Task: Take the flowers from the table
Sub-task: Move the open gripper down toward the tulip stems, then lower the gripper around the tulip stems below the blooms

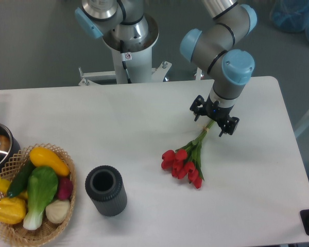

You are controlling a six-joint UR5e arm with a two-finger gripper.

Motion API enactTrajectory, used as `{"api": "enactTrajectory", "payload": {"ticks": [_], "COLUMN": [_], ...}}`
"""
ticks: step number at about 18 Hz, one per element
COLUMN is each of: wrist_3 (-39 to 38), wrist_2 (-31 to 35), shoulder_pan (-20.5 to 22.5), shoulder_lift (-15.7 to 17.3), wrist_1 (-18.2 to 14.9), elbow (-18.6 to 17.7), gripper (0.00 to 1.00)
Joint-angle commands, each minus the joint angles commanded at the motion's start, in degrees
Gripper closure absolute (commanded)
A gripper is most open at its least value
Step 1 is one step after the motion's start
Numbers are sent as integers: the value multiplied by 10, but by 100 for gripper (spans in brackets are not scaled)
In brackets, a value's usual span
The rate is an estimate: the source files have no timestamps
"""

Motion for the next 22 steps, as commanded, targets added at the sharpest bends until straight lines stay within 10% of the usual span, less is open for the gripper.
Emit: {"api": "enactTrajectory", "payload": {"ticks": [22], "wrist_3": [-24], "wrist_2": [9], "shoulder_pan": [-11], "shoulder_lift": [-65], "wrist_1": [-1], "elbow": [1], "gripper": [0]}}
